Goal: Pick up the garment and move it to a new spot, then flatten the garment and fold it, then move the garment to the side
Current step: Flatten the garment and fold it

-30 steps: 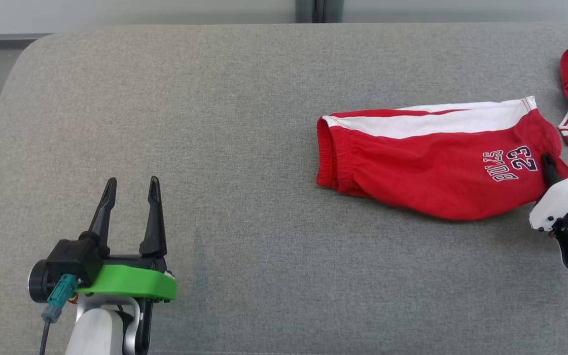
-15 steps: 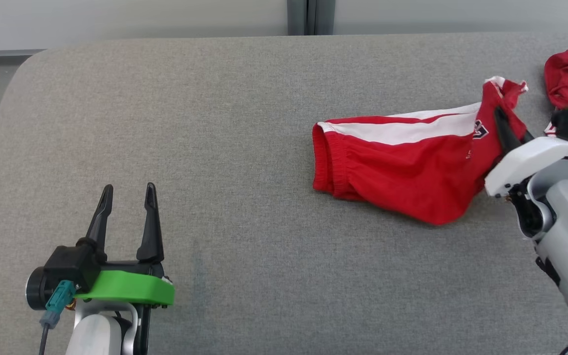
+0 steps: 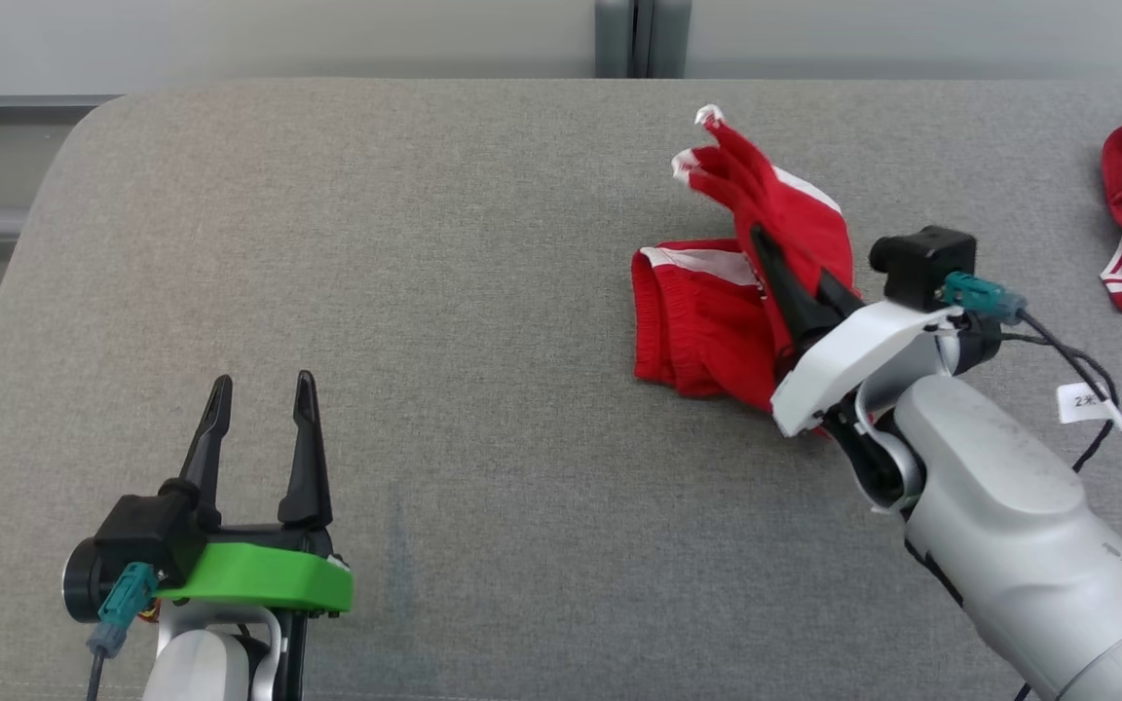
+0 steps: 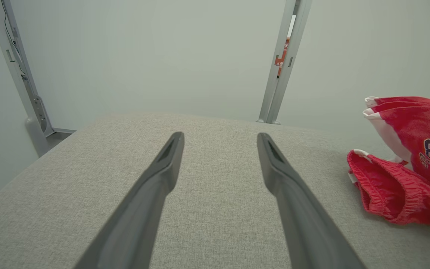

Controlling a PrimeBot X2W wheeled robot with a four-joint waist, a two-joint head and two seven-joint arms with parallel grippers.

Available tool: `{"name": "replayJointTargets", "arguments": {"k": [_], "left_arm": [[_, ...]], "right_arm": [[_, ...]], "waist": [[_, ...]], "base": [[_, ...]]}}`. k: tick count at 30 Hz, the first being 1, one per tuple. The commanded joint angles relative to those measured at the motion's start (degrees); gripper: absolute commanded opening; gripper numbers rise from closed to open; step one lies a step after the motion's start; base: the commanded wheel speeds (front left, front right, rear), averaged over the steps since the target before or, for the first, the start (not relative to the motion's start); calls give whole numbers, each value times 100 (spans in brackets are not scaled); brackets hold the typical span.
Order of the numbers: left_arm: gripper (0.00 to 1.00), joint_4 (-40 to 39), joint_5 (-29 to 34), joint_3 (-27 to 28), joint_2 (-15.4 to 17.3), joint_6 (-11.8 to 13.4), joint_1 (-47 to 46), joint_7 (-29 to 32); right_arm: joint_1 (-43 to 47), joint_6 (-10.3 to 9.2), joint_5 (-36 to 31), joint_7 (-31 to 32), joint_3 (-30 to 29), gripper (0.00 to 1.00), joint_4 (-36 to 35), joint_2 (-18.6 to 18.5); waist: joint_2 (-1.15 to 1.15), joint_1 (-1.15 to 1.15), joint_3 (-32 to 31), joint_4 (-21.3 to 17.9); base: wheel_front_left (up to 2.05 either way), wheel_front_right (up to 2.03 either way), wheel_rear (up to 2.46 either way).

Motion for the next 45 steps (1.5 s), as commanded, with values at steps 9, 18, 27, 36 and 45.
{"name": "replayJointTargets", "arguments": {"k": [9, 18, 27, 36, 45], "left_arm": [[100, 27, -190, -189, 24, 93, -141, 1], [100, 60, -167, -167, 24, 113, -95, 2], [100, 55, -89, -212, 24, 80, -80, 2], [100, 108, -83, -327, 24, 42, -207, 2], [100, 143, -195, -390, 24, 60, -279, 2]], "right_arm": [[275, -10, -136, -23, 390, 100, 383, 499], [636, -9, -422, -23, -769, 100, -492, 140], [1180, -9, -761, -22, -1968, 62, -565, -214], [895, -9, -1101, -23, -1689, 0, 260, -107], [850, -8, -1250, -23, -1252, 0, 514, 525]], "waist": [[0, 0, 159, 238], [0, 0, 117, 170], [0, 0, 103, 188], [0, 0, 220, 362], [0, 0, 242, 561]], "base": [[0, 0, 0], [0, 0, 0], [0, 0, 0], [0, 0, 0], [0, 0, 0]]}}
